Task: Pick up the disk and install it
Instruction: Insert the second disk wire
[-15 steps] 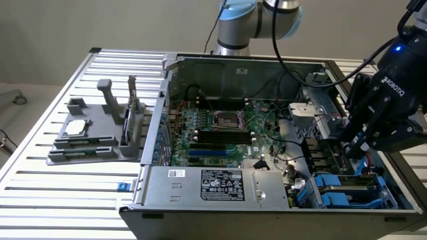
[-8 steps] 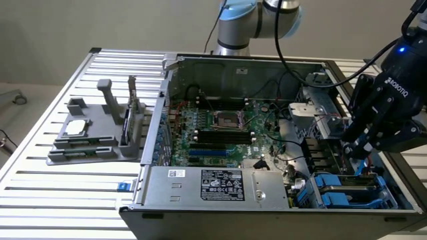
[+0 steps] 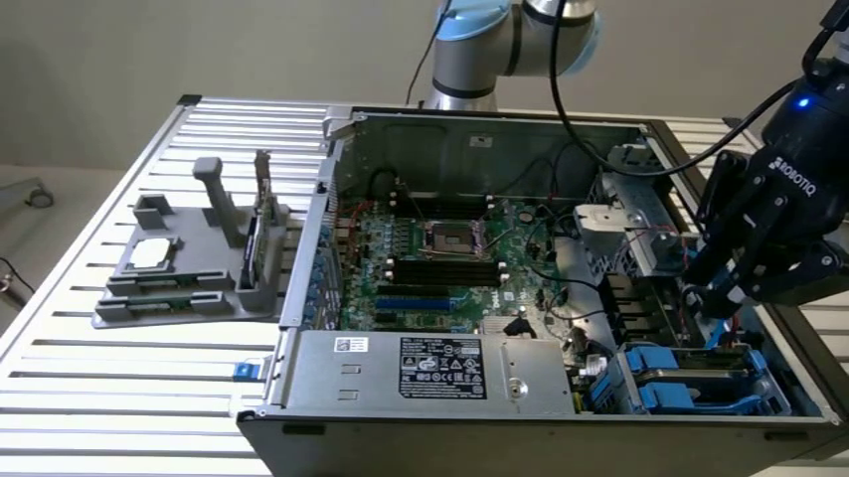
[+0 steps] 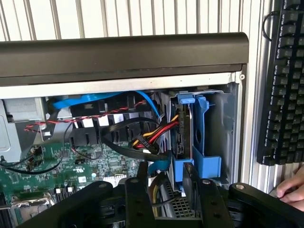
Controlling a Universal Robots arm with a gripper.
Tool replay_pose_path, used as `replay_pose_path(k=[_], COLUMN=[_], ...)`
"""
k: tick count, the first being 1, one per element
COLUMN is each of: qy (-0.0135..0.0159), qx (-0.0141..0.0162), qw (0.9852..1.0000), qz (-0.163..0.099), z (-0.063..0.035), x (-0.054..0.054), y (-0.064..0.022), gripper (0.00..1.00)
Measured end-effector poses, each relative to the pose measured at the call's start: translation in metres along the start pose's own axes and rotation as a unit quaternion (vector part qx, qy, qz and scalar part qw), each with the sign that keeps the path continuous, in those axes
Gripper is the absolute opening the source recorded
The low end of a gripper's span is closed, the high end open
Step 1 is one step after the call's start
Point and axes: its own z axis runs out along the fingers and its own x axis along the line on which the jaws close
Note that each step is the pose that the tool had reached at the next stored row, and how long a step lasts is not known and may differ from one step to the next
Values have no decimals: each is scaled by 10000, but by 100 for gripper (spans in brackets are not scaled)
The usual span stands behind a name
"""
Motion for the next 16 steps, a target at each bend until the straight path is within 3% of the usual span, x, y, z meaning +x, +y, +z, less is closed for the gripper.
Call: replay_pose_path(k=[4, 5, 10, 16], qy=[-22, -30, -63, -58], qx=[-1, -2, -3, 7], qw=[10000, 10000, 10000, 10000], qz=[6, 7, 20, 67], z=[12, 15, 26, 59], x=[3, 4, 7, -1], y=[15, 19, 27, 32], gripper=[34, 22, 19, 19])
